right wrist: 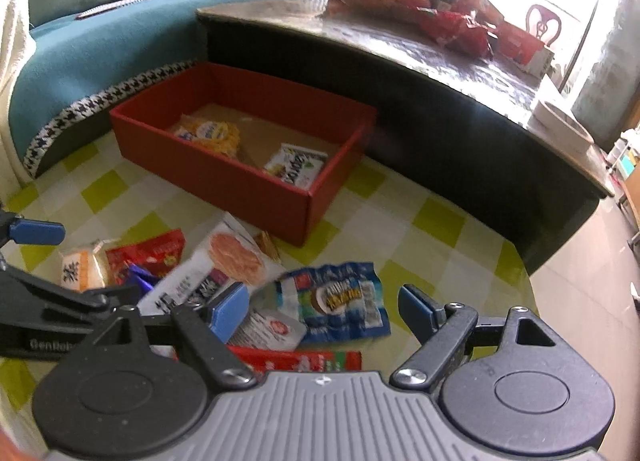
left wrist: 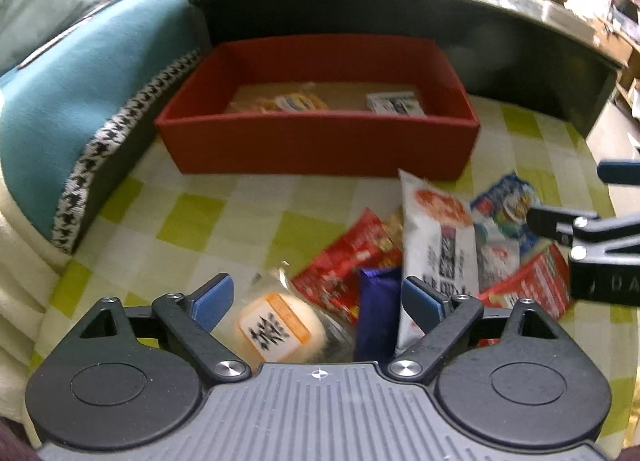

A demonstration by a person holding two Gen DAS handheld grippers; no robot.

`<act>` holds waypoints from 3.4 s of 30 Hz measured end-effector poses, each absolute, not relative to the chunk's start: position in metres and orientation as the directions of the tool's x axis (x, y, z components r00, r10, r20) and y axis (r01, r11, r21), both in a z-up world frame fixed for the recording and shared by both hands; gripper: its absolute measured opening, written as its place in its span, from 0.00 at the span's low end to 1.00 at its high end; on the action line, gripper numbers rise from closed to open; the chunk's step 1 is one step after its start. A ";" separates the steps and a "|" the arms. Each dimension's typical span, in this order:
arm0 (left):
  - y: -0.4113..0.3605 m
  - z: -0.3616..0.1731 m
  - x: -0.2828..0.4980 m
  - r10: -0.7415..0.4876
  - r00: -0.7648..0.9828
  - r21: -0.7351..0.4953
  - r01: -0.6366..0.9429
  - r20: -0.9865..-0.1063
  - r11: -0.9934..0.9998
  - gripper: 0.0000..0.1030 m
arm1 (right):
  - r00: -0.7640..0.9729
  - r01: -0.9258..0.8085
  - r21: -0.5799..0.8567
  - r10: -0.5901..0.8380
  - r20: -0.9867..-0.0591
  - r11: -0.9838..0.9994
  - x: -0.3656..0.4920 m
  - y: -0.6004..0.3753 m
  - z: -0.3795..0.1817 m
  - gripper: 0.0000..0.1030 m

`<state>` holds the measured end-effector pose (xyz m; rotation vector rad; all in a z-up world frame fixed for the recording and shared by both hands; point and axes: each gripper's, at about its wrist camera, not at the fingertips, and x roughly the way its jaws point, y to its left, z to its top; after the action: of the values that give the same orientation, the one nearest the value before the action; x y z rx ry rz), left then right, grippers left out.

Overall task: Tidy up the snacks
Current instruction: 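Lower the left tool over the round bun bag while the right tool approaches the white noodle packet, then close the left tool on the round bun bag while the right tool grasps the white noodle packet, then lift the bun bag and noodle packet off the cloth with both tools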

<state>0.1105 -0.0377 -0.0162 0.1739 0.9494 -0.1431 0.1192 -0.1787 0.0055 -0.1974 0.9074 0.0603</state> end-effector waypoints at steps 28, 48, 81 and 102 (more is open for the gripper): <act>0.014 -0.014 0.132 0.036 0.567 0.104 0.087 -0.823 0.991 0.92 | 0.377 -0.010 0.269 0.252 -0.891 0.963 0.190 -0.128 -0.057 1.00; 0.014 -0.052 0.146 0.023 0.430 0.000 -0.054 -0.902 0.999 0.92 | 0.394 -0.150 0.168 0.215 -0.894 0.974 0.162 -0.135 -0.035 0.52; 0.014 -0.021 0.126 0.013 0.524 0.048 0.054 -0.852 0.997 0.59 | 0.489 -0.250 0.099 0.214 -0.846 0.963 0.151 -0.114 -0.005 0.47; 0.009 -0.014 0.127 0.032 0.552 0.077 0.058 -0.833 0.995 0.59 | 0.442 -0.176 0.186 0.247 -0.862 0.967 0.157 -0.133 -0.017 0.46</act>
<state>0.1275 0.0094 -0.0142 0.0992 0.9859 -0.0149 0.1573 -0.1335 -0.0166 0.0727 1.0818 0.2622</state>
